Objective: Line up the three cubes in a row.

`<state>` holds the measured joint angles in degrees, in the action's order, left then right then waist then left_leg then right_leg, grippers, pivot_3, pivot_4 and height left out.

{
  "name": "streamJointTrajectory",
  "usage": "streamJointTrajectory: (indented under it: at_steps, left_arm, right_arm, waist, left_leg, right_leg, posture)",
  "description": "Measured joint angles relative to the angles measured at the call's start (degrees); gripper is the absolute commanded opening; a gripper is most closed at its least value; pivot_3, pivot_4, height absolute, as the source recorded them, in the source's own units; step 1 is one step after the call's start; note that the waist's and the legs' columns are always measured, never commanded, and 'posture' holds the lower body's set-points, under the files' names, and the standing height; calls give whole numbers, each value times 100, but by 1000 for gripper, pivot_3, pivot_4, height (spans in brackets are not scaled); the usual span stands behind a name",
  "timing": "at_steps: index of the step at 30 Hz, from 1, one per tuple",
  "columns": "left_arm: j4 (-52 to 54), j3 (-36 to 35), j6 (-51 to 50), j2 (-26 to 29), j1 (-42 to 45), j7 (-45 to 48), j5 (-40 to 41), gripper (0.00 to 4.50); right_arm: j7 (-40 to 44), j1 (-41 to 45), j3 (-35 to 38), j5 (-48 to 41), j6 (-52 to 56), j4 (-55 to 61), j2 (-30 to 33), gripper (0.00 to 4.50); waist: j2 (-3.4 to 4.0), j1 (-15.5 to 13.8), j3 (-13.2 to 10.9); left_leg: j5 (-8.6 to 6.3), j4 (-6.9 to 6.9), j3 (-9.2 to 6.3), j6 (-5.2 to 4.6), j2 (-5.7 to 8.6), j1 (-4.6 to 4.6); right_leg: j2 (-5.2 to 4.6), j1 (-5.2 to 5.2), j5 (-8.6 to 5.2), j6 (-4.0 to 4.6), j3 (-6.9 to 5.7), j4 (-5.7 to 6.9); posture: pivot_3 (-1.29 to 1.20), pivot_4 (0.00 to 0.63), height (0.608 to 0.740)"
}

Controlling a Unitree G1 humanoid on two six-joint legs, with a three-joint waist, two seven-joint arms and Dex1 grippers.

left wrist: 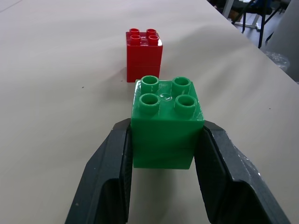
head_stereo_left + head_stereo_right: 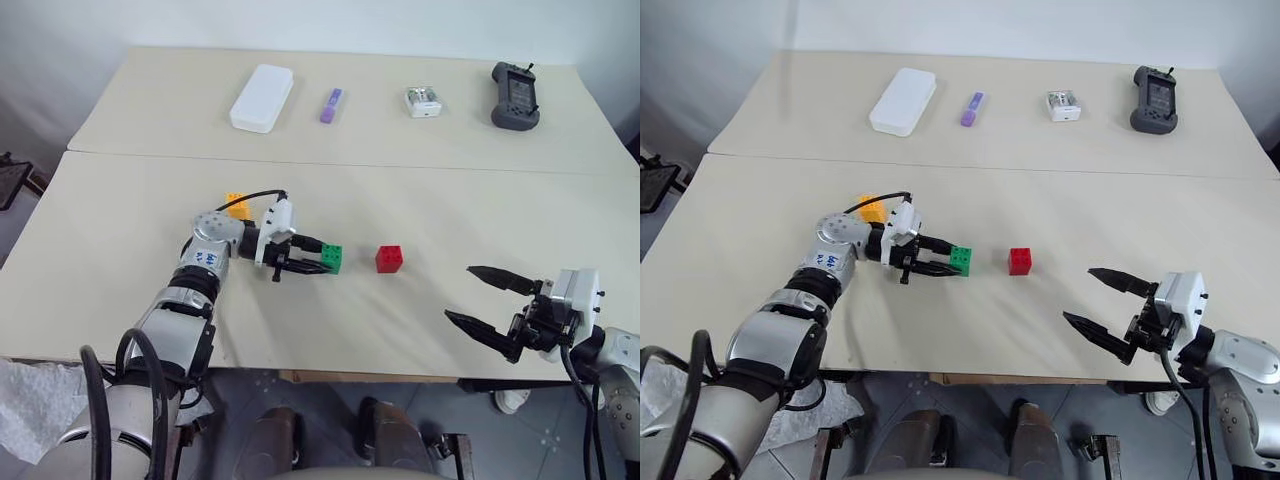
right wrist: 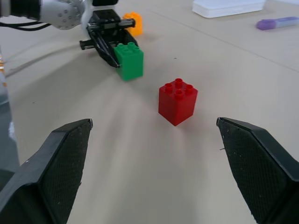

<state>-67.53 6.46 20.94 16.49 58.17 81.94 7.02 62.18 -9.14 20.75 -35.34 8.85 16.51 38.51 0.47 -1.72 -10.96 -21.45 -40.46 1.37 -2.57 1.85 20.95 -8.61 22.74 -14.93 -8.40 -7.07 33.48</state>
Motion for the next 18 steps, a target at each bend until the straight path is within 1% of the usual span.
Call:
streamJointTrajectory:
  at_steps: [4, 5, 7, 10, 13, 15, 16, 18]
  left_arm:
    - [-149, -105, 7, -34, 11, -127, -77, 1477]
    - [-188, -130, -27, -38, 27, -130, -80, 2037]
    - [-261, -161, -29, -44, 39, -217, -123, 2418]
    - [-275, -221, 33, -39, 42, -380, -180, 3351]
    - [-162, -347, 121, -2, 39, -206, -164, 4246]
    - [186, -438, 141, 83, -81, 28, -46, 4246]
    - [480, -526, 137, 164, -231, 127, 63, 4378]
    - [1038, -655, 79, 328, -555, 191, 246, 4378]
  right_arm:
    - [-52, -52, -8, 7, -30, 29, -34, 4500]
    - [-53, -51, -24, 8, -38, 29, -45, 4500]
    - [-59, -44, -42, 11, -46, 29, -65, 4500]
    - [-58, 13, -150, 10, -47, 29, -91, 4500]
    - [-49, 42, -300, 9, -44, 36, -109, 4500]
    - [-23, 112, -402, 8, -20, 40, -108, 4500]
    - [7, 198, -502, 8, 2, 42, -108, 4500]
    - [33, 330, -646, 10, 25, 35, -108, 4500]
  waist:
    - [0, 11, 0]
    - [0, 8, 0]
    - [0, 8, 0]
    - [0, 9, 0]
    - [0, 9, 0]
    - [0, 22, 0]
    - [1, 30, 0]
    - [1, 59, 0]
  left_leg:
    - [0, -9, 1, -1, -6, 4]
    - [-1, -10, 1, -1, -6, 4]
    - [-1, -13, 0, -1, -6, 5]
    - [-1, -15, -1, -2, -8, 6]
    - [-1, -17, 0, -2, -8, 8]
    - [-2, -23, -1, -4, -12, 9]
    - [-2, -24, -5, -4, -15, 8]
    - [-3, -24, -30, -4, -24, 2]
  right_leg:
    - [1, 1, 2, -3, 2, 1]
    - [1, 1, 2, -3, 1, 2]
    - [1, 1, 2, -3, 2, 3]
    - [1, 1, 2, -3, 1, 3]
    - [1, 2, 2, -3, 1, 4]
    - [1, 2, 2, -3, 2, 5]
    - [1, 2, 2, -2, 3, 6]
    - [4, 6, 2, -2, 15, 8]
  posture:
    - [0, 150, 740]
    - [0, 150, 740]
    - [0, 150, 740]
    - [0, 150, 740]
    - [0, 150, 740]
    - [0, 150, 740]
    - [0, 150, 740]
    - [0, 150, 740]
